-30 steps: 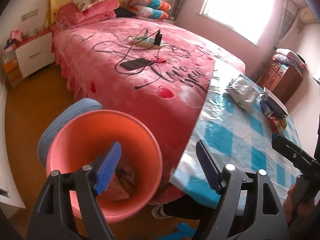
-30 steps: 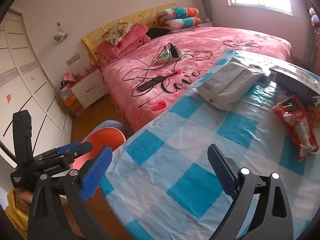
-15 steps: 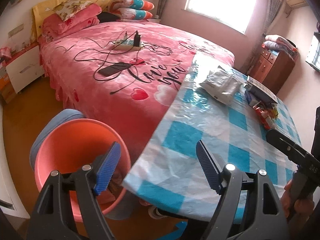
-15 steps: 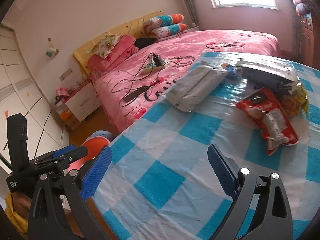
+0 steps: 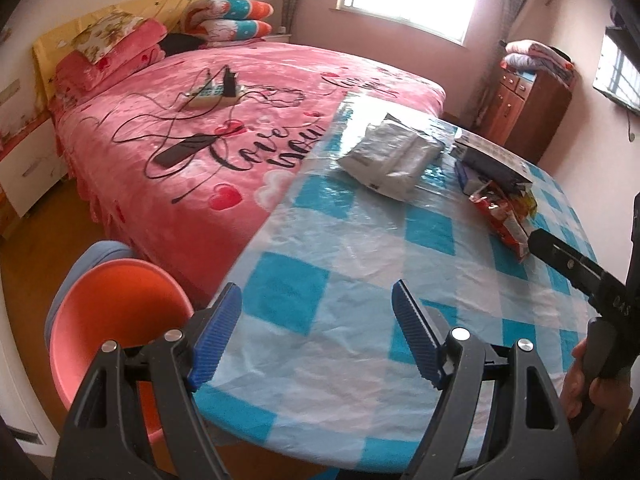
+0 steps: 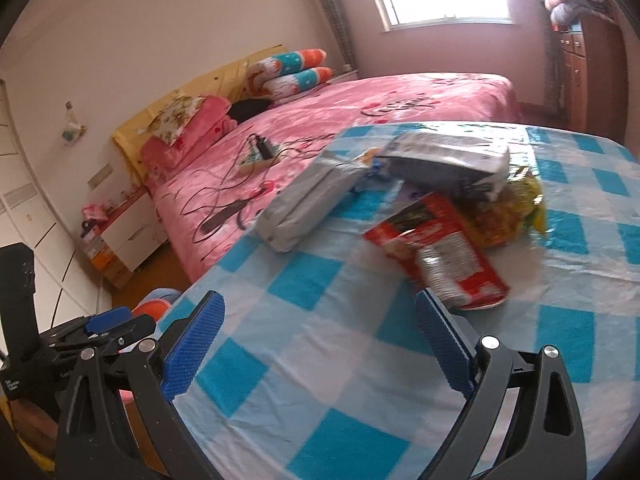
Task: Collect trash
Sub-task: 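Move both open tools back toward the remaining trash on the table, then grasp the large white printed paper bag with the left tool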
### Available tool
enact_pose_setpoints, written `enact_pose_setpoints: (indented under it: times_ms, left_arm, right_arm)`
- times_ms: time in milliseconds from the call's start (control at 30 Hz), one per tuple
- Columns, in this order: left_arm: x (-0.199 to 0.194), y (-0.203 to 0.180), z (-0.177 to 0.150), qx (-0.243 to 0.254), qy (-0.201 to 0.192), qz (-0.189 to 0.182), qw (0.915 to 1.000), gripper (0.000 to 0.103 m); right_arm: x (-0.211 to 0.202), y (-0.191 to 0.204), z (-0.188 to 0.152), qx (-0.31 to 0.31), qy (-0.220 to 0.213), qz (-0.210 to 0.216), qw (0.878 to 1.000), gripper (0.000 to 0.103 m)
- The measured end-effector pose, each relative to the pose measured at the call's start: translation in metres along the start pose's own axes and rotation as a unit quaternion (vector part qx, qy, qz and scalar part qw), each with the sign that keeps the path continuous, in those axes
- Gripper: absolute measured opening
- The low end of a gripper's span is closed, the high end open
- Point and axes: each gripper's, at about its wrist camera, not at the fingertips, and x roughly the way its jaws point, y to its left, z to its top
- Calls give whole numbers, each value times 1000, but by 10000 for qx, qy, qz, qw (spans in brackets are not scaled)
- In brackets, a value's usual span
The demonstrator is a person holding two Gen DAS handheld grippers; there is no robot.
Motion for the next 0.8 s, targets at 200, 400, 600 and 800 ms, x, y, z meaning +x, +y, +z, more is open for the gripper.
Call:
enact_pose_setpoints:
  times_ms: [200,400,600,800]
  left_arm:
    - [5,-26,8,209,6,-80,9997,78]
    - [14,-62,29,349,34,-448,9984,78]
    - [28,-102,60,89,163,-1098,9938,78]
    - [60,-145,96,-527,307,-1544,9861,82]
  right_arm:
    - [-7,-25,4,147,-72,-255,9995,95]
    - [-9,-51,7,356,-56,-466,9983,95]
    - [-20,-86,11,560,-140,-787,9952,95]
    - [-40,-115,15,755,-323,-1046,9911,95]
